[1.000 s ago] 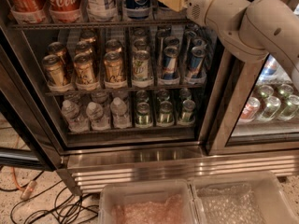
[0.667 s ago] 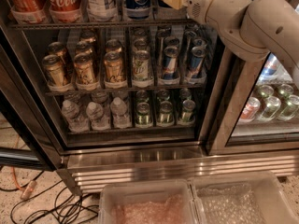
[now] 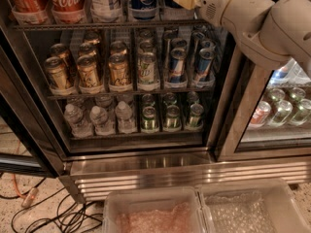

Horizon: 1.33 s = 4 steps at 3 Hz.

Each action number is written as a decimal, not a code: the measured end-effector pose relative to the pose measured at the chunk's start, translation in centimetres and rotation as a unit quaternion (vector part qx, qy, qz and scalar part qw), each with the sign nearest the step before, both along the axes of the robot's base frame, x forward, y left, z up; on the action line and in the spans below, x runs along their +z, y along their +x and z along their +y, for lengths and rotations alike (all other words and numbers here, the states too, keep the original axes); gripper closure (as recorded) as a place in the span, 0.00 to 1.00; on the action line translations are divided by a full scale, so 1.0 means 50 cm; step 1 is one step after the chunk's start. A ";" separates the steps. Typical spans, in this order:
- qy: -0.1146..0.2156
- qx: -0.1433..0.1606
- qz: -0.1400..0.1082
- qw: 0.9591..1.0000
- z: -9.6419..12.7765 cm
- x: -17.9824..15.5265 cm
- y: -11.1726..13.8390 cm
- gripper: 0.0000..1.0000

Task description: Pick pepsi can from top shelf of fridge

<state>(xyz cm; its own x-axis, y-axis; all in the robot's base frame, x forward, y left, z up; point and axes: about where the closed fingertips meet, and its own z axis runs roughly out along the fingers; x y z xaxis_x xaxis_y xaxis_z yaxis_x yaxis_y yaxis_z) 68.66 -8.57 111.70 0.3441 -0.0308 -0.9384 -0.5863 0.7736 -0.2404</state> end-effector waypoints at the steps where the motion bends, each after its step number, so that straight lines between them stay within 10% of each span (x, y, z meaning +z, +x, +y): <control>1: 0.000 0.004 0.006 1.000 0.001 -0.002 -0.027 1.00; 4: 0.019 0.033 0.082 0.996 0.012 -0.113 -0.142 1.00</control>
Offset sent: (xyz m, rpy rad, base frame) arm -0.0550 -0.0036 -0.0258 0.0245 0.1059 0.0310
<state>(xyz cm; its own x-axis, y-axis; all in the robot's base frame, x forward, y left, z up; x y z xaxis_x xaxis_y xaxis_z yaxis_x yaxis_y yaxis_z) 61.58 -7.97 106.04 0.1866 0.0242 -0.9821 -0.6648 0.7392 -0.1081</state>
